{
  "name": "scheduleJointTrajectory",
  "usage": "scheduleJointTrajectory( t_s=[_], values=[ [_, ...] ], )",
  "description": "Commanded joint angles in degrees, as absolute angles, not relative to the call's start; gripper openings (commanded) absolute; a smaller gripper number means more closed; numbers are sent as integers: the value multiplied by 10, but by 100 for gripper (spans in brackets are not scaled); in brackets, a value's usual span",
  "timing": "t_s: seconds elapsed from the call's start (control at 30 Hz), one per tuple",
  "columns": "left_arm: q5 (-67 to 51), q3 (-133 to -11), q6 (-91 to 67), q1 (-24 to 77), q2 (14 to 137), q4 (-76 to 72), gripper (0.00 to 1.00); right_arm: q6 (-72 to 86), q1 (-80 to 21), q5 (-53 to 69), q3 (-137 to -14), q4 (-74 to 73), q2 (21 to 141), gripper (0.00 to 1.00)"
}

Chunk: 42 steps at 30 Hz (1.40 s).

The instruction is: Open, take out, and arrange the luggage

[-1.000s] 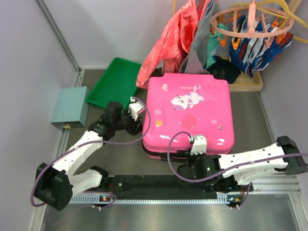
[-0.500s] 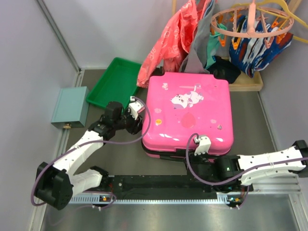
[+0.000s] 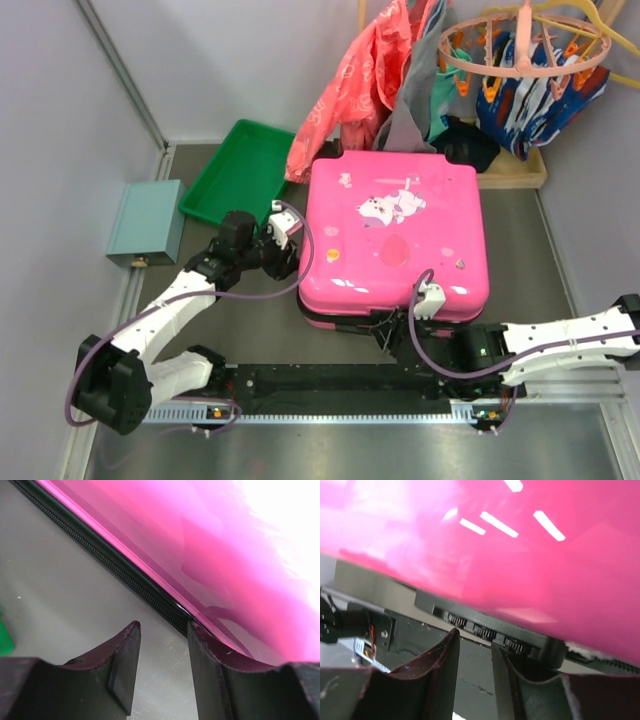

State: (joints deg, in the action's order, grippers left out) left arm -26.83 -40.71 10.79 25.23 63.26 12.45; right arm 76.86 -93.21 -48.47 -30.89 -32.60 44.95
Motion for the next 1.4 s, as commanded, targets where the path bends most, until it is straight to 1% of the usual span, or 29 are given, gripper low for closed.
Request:
scheduleJointTrajectory(
  t_s=[0.0,0.07,0.23,0.37,0.43,0.63,0.87,1.03,1.2,1.37],
  values=[
    [-409,-414,72,286,632,87,49,980,-890,-524,-325,-540,475,32],
    [-408,-415,73,286,630,87,49,1002,-892,-515,-333,-579,484,32],
    [-407,-412,79,286,624,91,49,1044,-899,-483,-335,-597,478,38],
    [-407,-413,81,286,626,91,49,1111,-927,-471,-334,-651,473,40],
    [-409,-415,81,286,627,91,49,1135,-937,-461,-336,-677,473,42],
    [-410,-417,81,286,628,91,49,1159,-958,-439,-375,-767,490,43],
    [-409,-425,83,287,632,94,49,1136,-960,-406,-374,-785,433,43],
    [-410,-424,82,287,635,93,49,1143,-959,-449,-361,-761,396,43],
    [-410,-428,82,288,640,94,49,1191,-960,-430,-358,-759,435,44],
    [-413,-429,76,291,639,89,49,1202,-960,-451,-359,-760,481,42]
  ],
)
